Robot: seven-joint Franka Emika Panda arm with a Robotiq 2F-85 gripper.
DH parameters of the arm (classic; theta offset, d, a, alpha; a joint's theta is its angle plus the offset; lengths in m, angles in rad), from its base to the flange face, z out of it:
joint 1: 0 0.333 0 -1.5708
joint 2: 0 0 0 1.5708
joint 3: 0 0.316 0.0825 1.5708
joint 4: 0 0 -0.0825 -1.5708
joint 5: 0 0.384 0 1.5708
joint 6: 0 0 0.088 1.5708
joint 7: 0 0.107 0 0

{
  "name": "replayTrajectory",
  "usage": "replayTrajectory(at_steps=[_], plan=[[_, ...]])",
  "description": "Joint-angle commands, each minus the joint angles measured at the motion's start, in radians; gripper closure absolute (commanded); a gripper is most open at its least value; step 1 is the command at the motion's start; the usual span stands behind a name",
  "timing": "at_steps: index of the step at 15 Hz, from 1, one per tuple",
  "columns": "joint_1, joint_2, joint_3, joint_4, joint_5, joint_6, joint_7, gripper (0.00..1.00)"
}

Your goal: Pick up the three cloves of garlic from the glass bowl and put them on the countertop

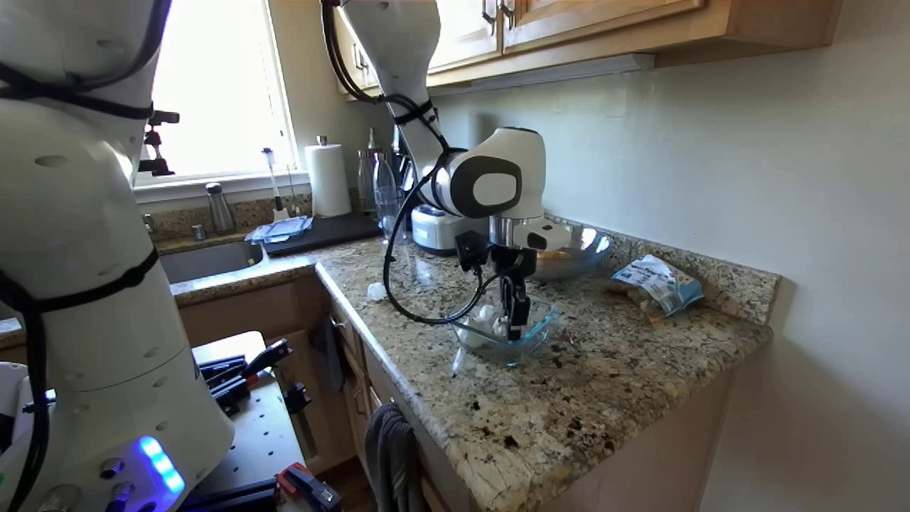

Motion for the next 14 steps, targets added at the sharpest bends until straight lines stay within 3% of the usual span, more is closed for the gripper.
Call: replayTrajectory(at_steps=[1, 8, 14], plan=[[0.006, -0.111, -0.004, -0.047, 0.010, -0.017, -0.010, 0.82], [0.008, -0.331, 0.028, -0.083, -0.025, -0.116, -0.047, 0.82], [0.050, -0.341, 0.143, -0.048, -0.027, -0.107, -0.087, 0.82]])
